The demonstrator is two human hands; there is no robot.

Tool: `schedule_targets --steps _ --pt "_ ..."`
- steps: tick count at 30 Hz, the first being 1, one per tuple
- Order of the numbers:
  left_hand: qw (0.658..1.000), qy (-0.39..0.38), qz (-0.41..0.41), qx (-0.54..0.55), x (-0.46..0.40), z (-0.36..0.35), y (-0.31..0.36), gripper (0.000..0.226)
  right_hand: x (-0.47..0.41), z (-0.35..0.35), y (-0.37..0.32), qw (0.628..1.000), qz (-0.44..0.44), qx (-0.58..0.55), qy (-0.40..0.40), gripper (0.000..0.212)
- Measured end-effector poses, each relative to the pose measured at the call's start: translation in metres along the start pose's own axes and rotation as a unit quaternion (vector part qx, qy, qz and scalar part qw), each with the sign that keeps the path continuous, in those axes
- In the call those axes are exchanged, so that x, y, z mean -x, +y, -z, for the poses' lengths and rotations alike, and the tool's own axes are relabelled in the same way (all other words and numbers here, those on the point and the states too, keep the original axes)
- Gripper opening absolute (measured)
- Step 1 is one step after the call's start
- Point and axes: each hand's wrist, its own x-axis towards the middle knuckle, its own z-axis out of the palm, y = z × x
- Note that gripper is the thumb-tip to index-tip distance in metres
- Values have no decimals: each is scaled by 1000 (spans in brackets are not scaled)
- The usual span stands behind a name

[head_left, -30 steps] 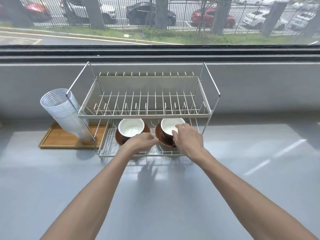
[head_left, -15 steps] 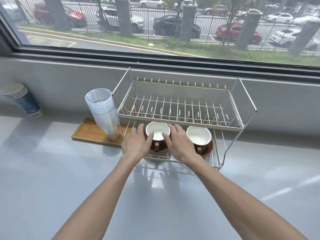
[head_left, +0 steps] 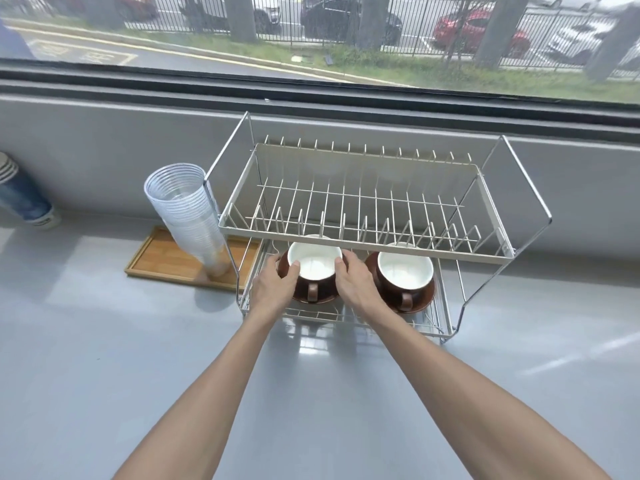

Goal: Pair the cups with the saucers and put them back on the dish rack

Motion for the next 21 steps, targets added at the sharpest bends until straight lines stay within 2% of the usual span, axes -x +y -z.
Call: schedule_targets --steps 6,13,17,21 --pt "1000 6 -21 -4 3 -3 1 48 1 0 3 1000 -15 -13 1 47" --pt "999 -2 -23 -30 6 -7 3 47 8 7 4 999 -27 -23 -4 50" --pt "997 -48 -16 -65 10 0 5 54 13 16 4 998 -46 -24 -32 54" --pt "982 -116 -5 -150 21 14 13 50 22 30 4 994 -73 22 -75 57"
